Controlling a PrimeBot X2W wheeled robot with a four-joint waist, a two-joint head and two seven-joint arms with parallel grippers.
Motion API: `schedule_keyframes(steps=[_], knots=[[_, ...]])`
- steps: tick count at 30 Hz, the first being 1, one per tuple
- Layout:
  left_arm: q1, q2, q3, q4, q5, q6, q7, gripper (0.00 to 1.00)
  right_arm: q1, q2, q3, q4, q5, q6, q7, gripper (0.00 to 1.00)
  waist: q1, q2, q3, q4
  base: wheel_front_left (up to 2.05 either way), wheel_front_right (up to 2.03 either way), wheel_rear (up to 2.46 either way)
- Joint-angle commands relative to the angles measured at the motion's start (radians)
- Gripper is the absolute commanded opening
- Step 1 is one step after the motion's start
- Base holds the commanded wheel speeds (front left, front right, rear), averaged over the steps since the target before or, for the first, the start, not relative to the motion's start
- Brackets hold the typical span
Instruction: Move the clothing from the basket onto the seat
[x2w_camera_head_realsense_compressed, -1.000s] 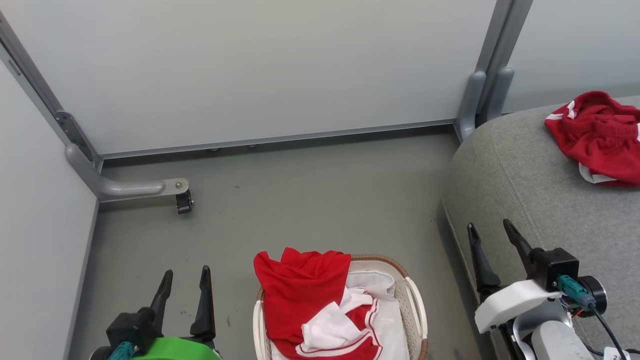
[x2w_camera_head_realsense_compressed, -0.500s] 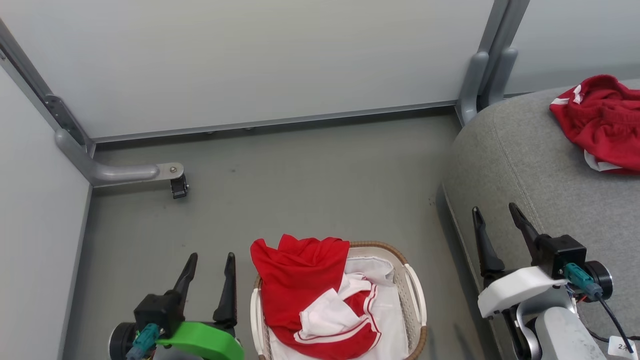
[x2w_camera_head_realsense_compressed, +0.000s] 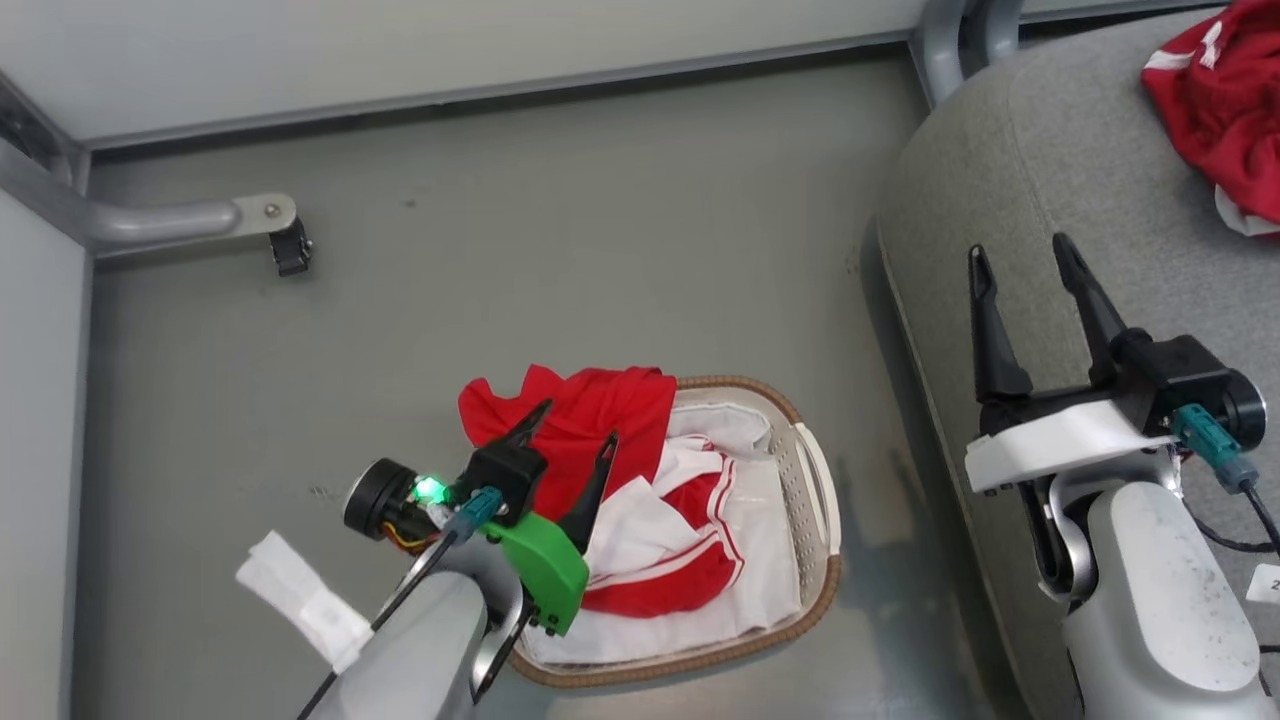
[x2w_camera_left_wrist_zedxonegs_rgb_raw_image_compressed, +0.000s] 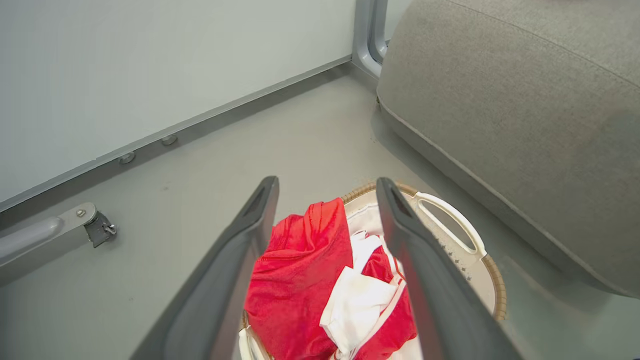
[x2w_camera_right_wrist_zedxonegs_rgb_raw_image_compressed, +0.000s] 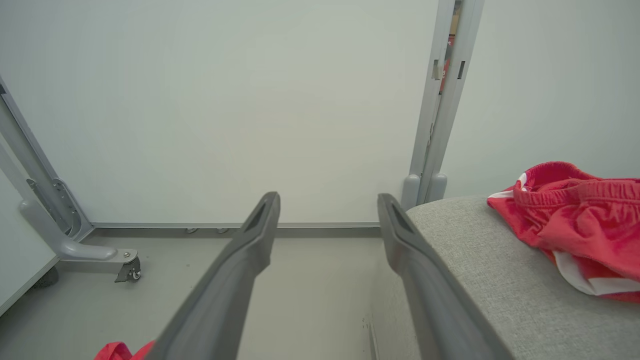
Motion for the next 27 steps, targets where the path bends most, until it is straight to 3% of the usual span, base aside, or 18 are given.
schedule_keyframes(steps=[1, 13, 27], knots=[[-0.048, 0.005, -0.023, 0.028, -0.002, -0.002, 0.007, 1.00, -0.027, -0.003, -0.005, -0.013, -0.007, -0.001, -0.001, 1.00, -0.0001, 0.0018, 0.153, -0.057, 0.00, 0.00, 0.00], [-0.281, 0.010, -0.327, 0.319, -0.040, -0.001, 0.098, 1.00, -0.143, -0.003, 0.019, -0.090, 0.026, -0.001, 0.000, 1.00, -0.0001, 0.0018, 0.404, -0.149, 0.00, 0.00, 0.00], [-0.392, 0.034, -0.498, 0.502, -0.120, -0.001, 0.179, 1.00, -0.202, -0.003, 0.070, -0.145, 0.075, -0.001, 0.000, 1.00, -0.0001, 0.0018, 0.554, -0.227, 0.00, 0.00, 0.00]])
